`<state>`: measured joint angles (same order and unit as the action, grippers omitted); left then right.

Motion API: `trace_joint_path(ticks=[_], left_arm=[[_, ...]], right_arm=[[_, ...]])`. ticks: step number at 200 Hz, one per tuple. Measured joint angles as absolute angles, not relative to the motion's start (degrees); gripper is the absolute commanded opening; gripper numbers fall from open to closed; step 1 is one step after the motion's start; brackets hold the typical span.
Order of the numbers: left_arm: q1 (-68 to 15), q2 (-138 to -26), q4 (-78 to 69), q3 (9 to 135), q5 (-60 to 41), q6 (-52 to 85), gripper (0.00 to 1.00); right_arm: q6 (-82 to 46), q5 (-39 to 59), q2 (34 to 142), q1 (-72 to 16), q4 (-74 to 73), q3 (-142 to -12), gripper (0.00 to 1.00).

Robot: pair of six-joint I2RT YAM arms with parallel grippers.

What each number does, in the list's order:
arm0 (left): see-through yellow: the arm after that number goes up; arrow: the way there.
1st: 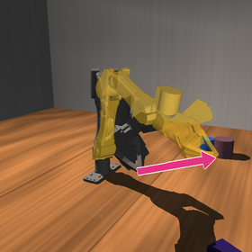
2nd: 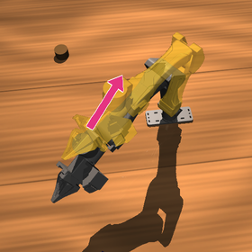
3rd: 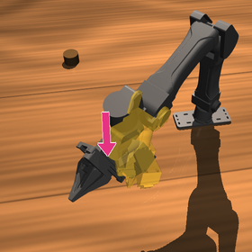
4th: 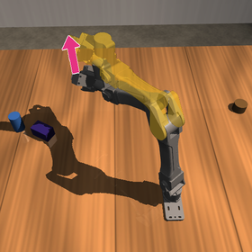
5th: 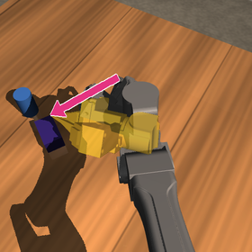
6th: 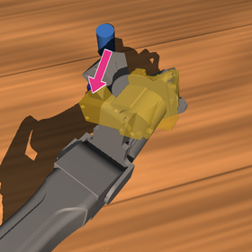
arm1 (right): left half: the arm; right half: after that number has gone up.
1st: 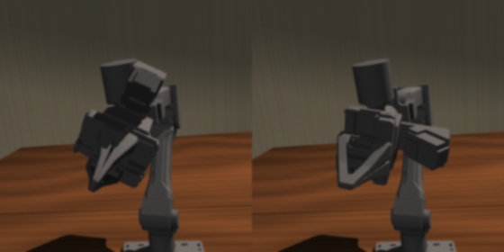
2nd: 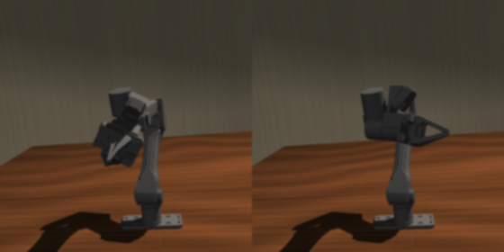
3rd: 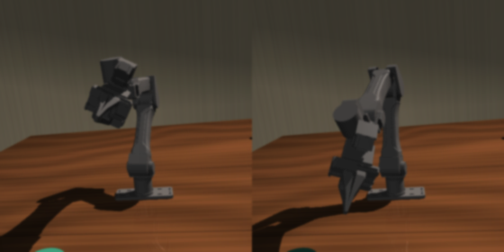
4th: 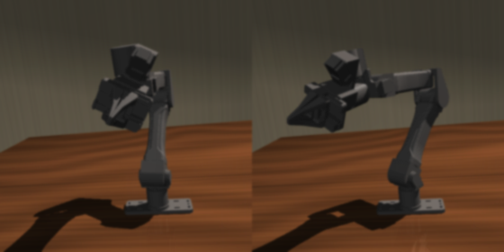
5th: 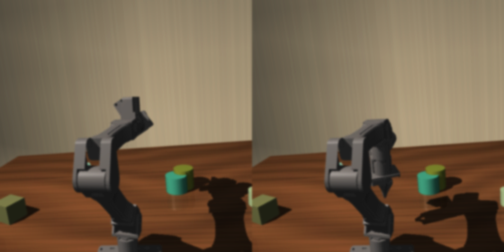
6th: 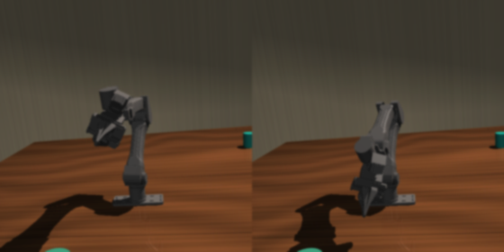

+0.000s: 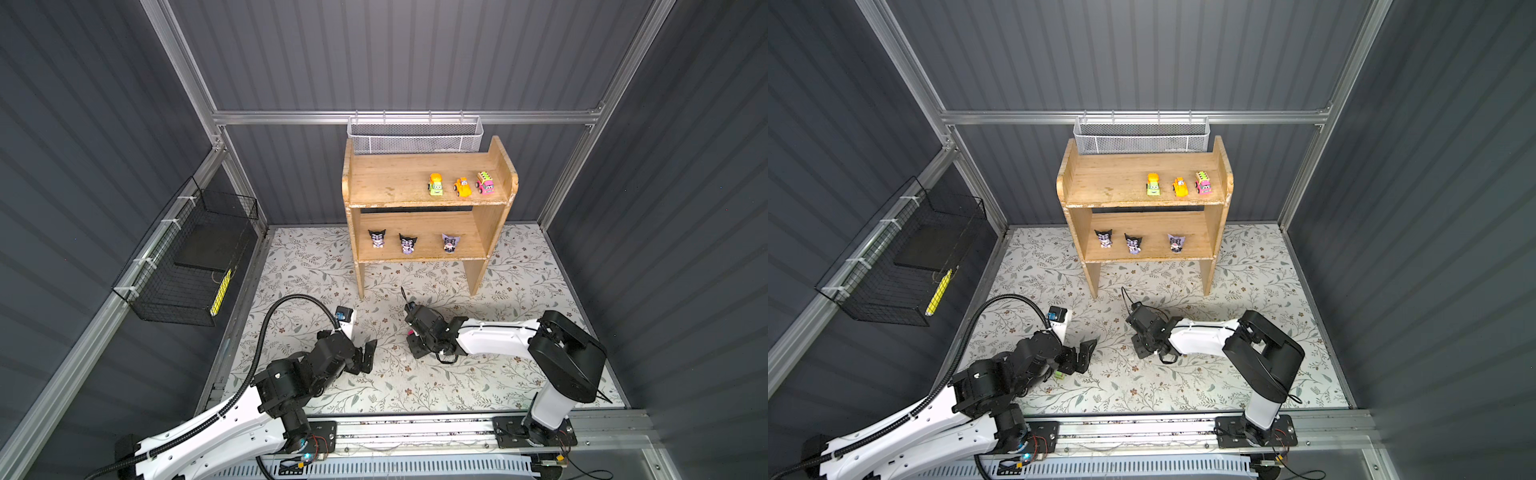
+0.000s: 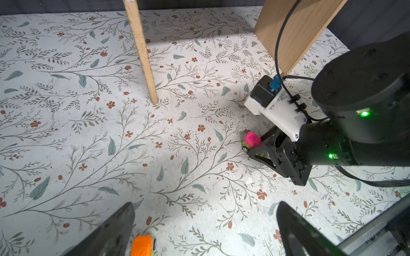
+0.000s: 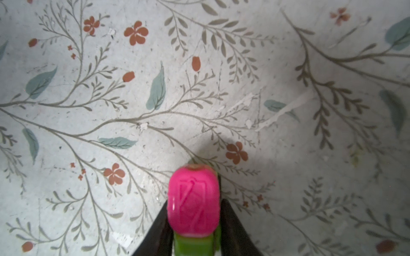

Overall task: Place and organize the plastic toys onto the shelf
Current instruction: 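Lower the right gripper onto the pink-and-green car and close on it, then lift the pink-and-green car with the right gripper up to the top shelf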

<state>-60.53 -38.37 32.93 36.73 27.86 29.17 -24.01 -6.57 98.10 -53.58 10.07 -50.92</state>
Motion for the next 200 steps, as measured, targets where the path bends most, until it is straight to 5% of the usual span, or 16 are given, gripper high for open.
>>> trace_joint_path(ticks=[114,200], left_arm=[[-60.53,-44.07,30.61,40.97,28.49,25.19,1.00],[-60.53,-54.57,27.16,53.56,29.65,16.97,1.00]], right_arm=[[-23.11,-13.10,82.56,-55.96,30.09,-65.93,0.34],[-17.26,-25.10,81.14,-56.03,44.56,-95.24,0.34]])
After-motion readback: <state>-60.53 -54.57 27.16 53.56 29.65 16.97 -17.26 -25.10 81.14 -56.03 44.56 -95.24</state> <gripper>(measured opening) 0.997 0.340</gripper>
